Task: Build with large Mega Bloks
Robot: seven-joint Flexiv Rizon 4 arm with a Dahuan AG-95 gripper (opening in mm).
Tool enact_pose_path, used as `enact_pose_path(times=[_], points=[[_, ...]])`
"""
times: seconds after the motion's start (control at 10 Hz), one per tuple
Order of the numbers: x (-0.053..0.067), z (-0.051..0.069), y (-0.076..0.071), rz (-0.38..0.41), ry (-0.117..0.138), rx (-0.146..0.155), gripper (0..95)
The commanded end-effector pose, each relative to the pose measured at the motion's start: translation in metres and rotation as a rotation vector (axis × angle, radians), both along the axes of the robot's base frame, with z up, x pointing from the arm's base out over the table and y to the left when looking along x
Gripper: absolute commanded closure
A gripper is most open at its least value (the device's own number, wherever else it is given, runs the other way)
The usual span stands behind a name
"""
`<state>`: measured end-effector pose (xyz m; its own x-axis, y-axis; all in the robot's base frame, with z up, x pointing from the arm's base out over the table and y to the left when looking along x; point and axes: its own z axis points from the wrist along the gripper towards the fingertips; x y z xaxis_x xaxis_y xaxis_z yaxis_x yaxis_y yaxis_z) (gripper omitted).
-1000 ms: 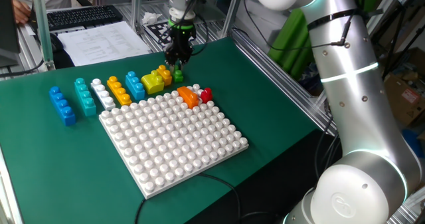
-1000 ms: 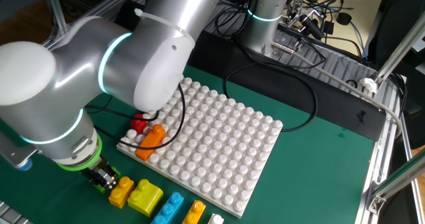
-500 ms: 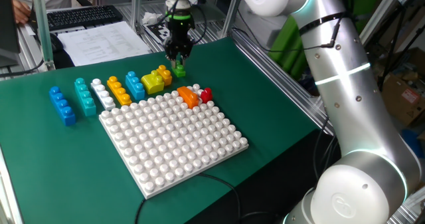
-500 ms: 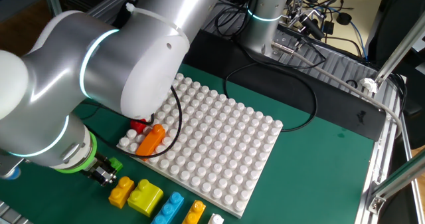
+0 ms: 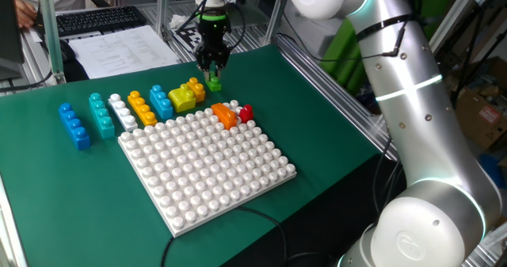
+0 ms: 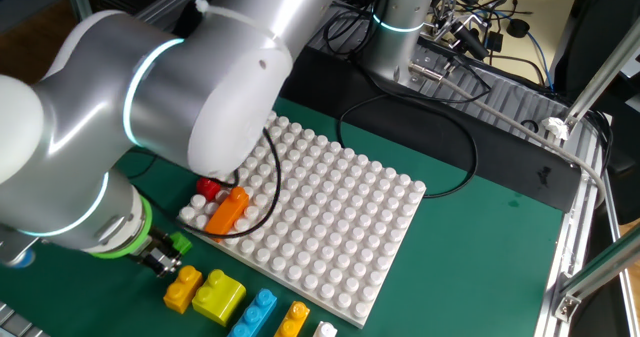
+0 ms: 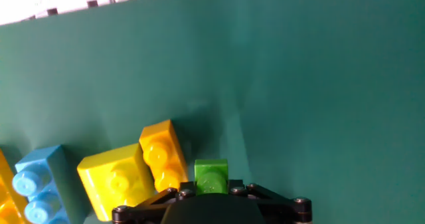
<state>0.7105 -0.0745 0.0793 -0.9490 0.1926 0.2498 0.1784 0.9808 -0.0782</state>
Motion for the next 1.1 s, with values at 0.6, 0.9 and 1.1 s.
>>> enact_pose_path(times=[0.6, 0.9, 1.1], points=[[-0.023, -0.002, 0.002, 0.007, -0.01, 0.015, 95.0], [-0.024, -0.003, 0.002, 0.001, -0.01, 0.015, 95.0], [-0.024, -0.003, 0.002, 0.001, -0.012, 0.012, 95.0]])
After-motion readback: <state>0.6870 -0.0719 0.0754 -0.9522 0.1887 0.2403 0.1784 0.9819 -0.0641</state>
